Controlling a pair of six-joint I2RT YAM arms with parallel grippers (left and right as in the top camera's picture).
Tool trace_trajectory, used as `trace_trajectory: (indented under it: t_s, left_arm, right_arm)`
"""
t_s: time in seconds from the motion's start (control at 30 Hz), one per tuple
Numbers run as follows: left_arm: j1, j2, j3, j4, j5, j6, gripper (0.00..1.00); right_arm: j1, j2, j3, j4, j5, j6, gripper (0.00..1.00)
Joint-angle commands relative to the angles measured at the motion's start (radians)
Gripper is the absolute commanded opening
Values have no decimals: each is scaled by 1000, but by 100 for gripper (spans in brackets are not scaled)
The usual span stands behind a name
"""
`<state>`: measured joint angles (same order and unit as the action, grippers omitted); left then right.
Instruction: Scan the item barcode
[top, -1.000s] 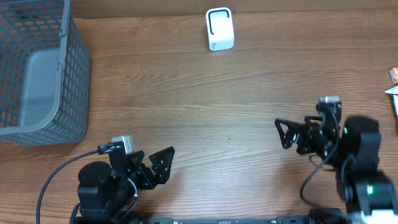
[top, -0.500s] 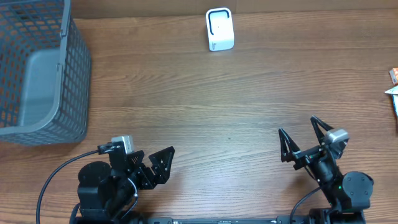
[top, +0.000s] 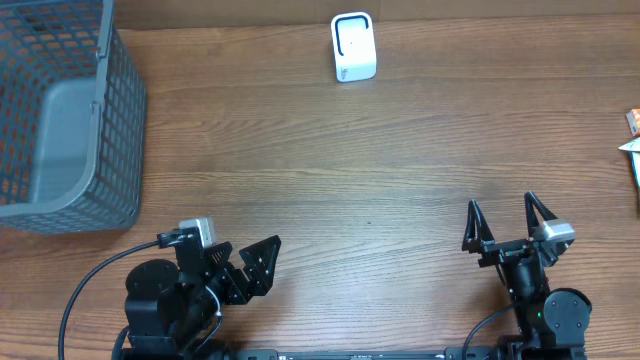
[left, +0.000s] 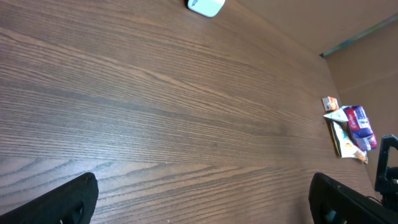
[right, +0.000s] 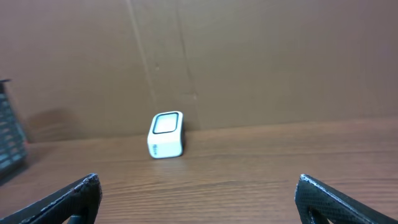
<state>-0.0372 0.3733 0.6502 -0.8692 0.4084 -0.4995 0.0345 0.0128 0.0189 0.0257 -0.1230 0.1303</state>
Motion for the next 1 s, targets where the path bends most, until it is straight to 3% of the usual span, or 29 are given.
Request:
trace_trajectory:
  t_s: [0.0,0.17,0.47,0.63,0.97]
  left_arm:
    - [4,-4,6,1,7,-10,100]
    - [4,-4,6,1,7,-10,100]
    - [4,-4,6,1,7,-10,100]
    - [4,-4,6,1,7,-10,100]
    - [4,-4,6,1,7,-10,100]
  right_arm:
    - [6,-11,-11,3,66,-2,100]
    - [-11,-10,-11,-111,71,0,100]
    - [-18,-10,-11,-108,100,-9,100]
    - [-18,-10,-11,-112,116,-166,100]
    - [-25,-10,-11,-113,122,-139,100]
